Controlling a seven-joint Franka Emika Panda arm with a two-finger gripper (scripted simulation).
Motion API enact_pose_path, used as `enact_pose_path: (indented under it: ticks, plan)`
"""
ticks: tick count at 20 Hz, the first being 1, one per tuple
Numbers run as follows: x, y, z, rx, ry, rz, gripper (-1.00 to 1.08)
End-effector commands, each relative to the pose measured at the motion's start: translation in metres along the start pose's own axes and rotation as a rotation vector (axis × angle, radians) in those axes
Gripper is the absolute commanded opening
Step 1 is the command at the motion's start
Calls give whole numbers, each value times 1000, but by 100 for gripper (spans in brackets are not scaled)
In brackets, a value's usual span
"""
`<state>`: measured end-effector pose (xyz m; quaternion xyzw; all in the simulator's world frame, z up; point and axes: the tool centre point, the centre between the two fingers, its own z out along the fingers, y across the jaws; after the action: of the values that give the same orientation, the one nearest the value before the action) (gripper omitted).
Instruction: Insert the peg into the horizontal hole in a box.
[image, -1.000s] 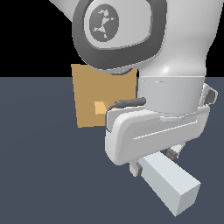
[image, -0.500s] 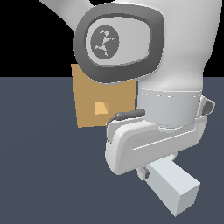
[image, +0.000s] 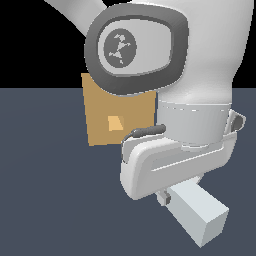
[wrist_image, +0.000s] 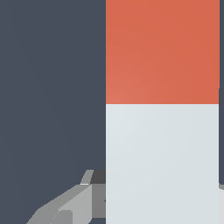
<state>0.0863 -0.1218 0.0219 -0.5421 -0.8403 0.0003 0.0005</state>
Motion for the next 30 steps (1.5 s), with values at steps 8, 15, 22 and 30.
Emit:
enact_pose_path:
  ticks: [8,15,22,30]
  plan:
    - [7,-6,-4,0,0,19,-100]
    - [24,-19,-14,0,0,64,-100]
    - [55,-39,-30,-1,0,141,-100]
    - [86,-55,-47,-1,0,216,-100]
